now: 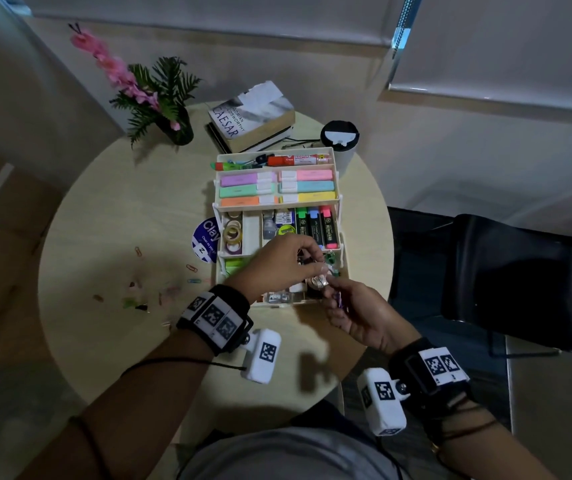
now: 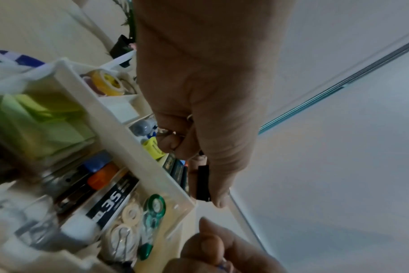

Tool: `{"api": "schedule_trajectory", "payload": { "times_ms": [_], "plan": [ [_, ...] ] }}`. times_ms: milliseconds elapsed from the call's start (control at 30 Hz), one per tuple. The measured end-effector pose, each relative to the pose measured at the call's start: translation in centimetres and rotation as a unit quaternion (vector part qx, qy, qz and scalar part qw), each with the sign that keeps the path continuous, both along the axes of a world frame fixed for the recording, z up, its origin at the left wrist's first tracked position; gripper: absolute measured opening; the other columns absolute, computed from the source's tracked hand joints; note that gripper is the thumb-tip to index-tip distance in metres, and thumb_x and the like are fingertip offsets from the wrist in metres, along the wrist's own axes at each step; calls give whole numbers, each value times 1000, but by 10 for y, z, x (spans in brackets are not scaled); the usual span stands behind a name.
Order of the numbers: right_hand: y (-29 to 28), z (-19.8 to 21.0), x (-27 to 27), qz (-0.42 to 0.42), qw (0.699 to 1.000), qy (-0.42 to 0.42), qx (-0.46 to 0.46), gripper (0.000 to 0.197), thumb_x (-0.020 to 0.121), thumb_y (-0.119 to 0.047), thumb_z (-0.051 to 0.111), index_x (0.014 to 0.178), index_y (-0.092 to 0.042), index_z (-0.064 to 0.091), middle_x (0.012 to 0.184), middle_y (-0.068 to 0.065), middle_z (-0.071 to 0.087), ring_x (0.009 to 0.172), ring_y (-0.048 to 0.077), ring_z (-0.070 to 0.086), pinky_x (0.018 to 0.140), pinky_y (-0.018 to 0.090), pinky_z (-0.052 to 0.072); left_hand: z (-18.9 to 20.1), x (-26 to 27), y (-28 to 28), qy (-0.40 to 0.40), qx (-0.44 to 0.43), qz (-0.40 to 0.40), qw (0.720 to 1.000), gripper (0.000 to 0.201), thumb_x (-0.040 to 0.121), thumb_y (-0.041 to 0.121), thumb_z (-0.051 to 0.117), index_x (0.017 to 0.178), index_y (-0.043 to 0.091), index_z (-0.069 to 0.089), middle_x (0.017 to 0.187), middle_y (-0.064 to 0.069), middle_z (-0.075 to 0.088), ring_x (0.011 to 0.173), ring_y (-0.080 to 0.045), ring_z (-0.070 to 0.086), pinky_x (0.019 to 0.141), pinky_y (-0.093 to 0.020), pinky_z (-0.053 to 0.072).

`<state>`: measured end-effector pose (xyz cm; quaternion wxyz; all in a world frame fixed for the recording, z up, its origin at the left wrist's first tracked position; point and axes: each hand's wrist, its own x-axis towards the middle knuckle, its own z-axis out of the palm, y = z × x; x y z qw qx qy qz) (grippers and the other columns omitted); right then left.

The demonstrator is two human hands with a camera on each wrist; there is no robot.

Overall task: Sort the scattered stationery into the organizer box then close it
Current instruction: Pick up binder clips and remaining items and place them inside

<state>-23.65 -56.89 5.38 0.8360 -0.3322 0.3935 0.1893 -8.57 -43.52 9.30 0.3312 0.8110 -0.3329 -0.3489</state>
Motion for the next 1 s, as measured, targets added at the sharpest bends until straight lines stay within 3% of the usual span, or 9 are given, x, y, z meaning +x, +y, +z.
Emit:
{"api": "schedule_trajectory", "payload": {
  "times_ms": [100, 267, 433, 600, 667, 767, 833, 933, 1000],
  "plan": [
    [-2, -2, -12, -4, 1000, 18, -7, 36, 105, -32, 53, 73, -15, 57, 64, 1, 41, 50, 11, 28, 41, 21, 26, -21, -4, -7, 3, 44, -20, 999, 14, 90, 45, 78, 88, 33, 72, 94, 15, 72, 89, -4, 67, 82, -37, 58],
    [-3, 0, -28, -2, 1000, 25, -19, 34, 103, -28, 54, 72, -15, 58, 66, 2, 40, 52, 11, 29, 45, 23, 23, -42, -20, -21, -49, 93, -103, 989, 9, 93, 29, 75, 97, 22, 72, 102, 12, 70, 102, -14, 67, 84, -30, 52],
    [-5, 11, -39, 21, 999, 27, -41, 34, 102, -26, 55, 71, -13, 60, 66, 3, 41, 52, 13, 29, 46, 23, 23, -49, -24, -24, -1, 114, -97, 989, 26, 89, 22, 78, 115, 21, 72, 115, 5, 71, 100, -15, 67, 87, -34, 57],
    [-5, 43, -42, 38, 997, 8, -61, 33, 103, -23, 54, 72, -12, 57, 64, 4, 41, 51, 12, 29, 46, 23, 25, -39, -20, -19, 14, 131, -129, 983, 42, 97, 11, 65, 137, 23, 63, 87, 20, 52, 75, -1, 51, 61, -11, 35],
    [-7, 60, -41, 42, 996, -9, -75, 33, 103, -22, 54, 72, -11, 58, 64, 5, 41, 52, 13, 28, 46, 23, 26, -34, -20, -15, 2, 124, -142, 982, 45, 100, 8, 59, 142, 25, 61, 85, 21, 49, 71, 0, 47, 58, -9, 32],
    [-9, 85, -37, 48, 995, -36, -85, 34, 103, -23, 54, 72, -11, 58, 64, 6, 40, 53, 14, 28, 44, 22, 32, -36, -20, -5, 13, 124, -137, 983, 48, 101, 7, 56, 143, 28, 60, 121, 3, 66, 97, -13, 60, 79, -20, 49],
    [-10, 102, -32, 57, 992, -63, -92, 33, 102, -24, 54, 72, -10, 58, 64, 6, 39, 54, 15, 28, 45, 22, 35, -35, -21, 2, 13, 106, -128, 986, 49, 101, 2, 54, 141, 28, 62, 141, -2, 62, 120, -21, 60, 95, -30, 50],
    [-8, 126, -19, 66, 989, -104, -87, 32, 100, -25, 54, 72, -9, 56, 63, 6, 39, 55, 14, 29, 46, 23, 29, -37, -23, 6, 37, 29, -51, 998, 35, 105, 6, 52, 131, 21, 69, 136, -3, 66, 124, -20, 61, 97, -29, 47],
    [-5, 140, -3, 67, 987, -122, -80, 31, 98, -25, 54, 72, -9, 55, 63, 6, 38, 55, 14, 28, 45, 22, 30, -33, -25, 6, 197, -50, 41, 978, 29, 109, 35, 49, 120, 24, 73, 128, -3, 70, 121, -22, 64, 108, -44, 48]
  ]
}}
